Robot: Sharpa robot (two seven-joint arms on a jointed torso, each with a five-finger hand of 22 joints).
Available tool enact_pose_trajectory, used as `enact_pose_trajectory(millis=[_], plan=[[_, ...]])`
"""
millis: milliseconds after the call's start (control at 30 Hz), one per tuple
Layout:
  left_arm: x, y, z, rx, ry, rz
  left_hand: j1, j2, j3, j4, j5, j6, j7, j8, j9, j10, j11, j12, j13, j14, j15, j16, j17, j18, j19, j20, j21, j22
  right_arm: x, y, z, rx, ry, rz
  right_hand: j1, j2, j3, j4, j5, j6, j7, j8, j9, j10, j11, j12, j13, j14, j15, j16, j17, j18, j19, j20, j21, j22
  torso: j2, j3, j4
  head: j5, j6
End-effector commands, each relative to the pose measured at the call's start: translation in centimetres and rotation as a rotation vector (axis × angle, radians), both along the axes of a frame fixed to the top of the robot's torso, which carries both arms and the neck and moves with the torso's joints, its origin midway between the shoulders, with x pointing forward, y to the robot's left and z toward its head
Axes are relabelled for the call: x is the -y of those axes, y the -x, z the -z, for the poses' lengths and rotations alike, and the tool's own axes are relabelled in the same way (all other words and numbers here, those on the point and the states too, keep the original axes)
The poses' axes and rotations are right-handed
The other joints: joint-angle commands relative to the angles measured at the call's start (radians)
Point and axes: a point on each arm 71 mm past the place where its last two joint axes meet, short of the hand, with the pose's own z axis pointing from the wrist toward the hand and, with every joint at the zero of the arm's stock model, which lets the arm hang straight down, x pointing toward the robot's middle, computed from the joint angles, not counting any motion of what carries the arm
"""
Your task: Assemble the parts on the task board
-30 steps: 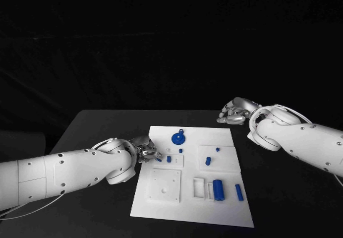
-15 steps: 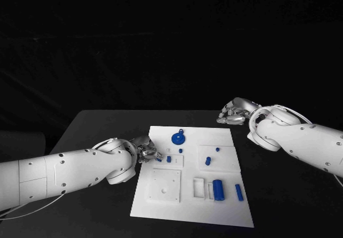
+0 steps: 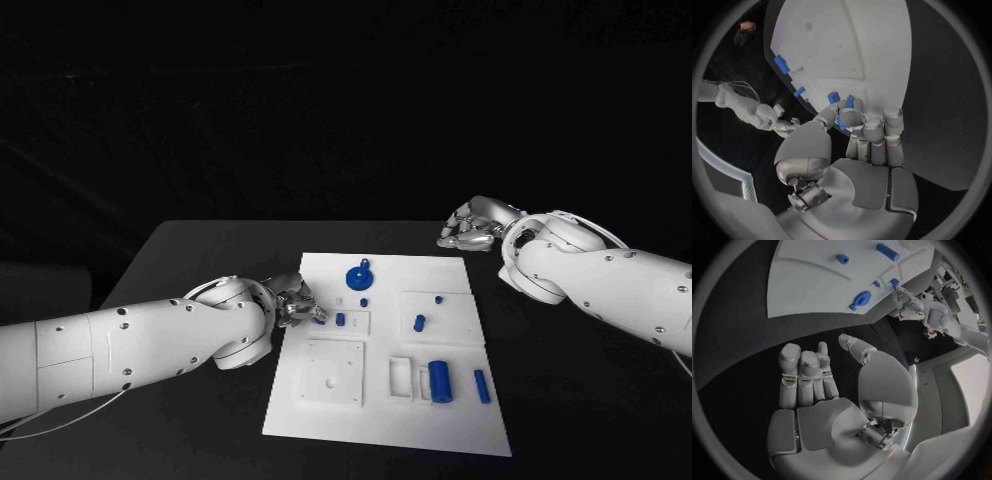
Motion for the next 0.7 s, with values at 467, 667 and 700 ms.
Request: enact_pose_trajectory(millis=[467,667,700], plan=[[0.25,0.12,0.35,-0.024,-0.022,0.02,0.005,0.006,0.011,-0.008,0.014,0.162,-0.09,0.009,0.118,-0.026,-0.023,0.008,0.001,0.062,-0.068,0.006,0.003,0.017,-0.008,-0.1,0.006,0.02,-0.08,0.05,0.11,-0.006,0.005,-0.012,-0.009,-0.003,-0.006,0.001,0.006,-0.001,0.006,-0.004,0.002,-0.008,0.001,0.003,-0.002,-0.002,-0.005,-0.007,0.001,0.083,-0.005,-0.002,-0.007,0.011,0.0,0.0,-0.0002,-0.001,-0.002],[0.26,0.02,0.39,-0.027,-0.024,0.02,-0.001,0.01,0.01,-0.004,0.014,0.163,-0.09,0.013,0.117,-0.025,-0.023,0.011,0.001,0.062,-0.067,0.007,0.005,0.017,-0.008,-0.1,0.008,0.019,-0.09,0.06,0.13,-0.006,0.005,-0.012,-0.009,-0.003,-0.006,0.001,0.006,-0.001,0.006,-0.004,0.002,-0.009,0.001,0.003,-0.002,-0.002,-0.005,-0.007,0.001,0.083,-0.005,-0.002,-0.007,0.011,0.0,0.0007,-0.0001,0.0,-0.002],[0.27,0.0,0.4,-0.028,-0.023,0.02,-0.007,0.013,0.008,-0.001,0.008,0.166,-0.09,0.017,0.117,-0.025,-0.023,0.012,0.001,0.062,-0.066,0.008,0.006,0.017,-0.009,-0.099,0.008,0.019,-0.07,0.05,0.13,-0.006,0.005,-0.012,-0.009,-0.003,-0.006,0.001,0.007,-0.001,0.006,-0.004,0.002,-0.009,0.001,0.003,-0.002,-0.002,-0.005,-0.007,0.001,0.083,-0.005,-0.002,-0.007,0.012,0.0,0.0009,-0.0001,0.0,-0.002]])
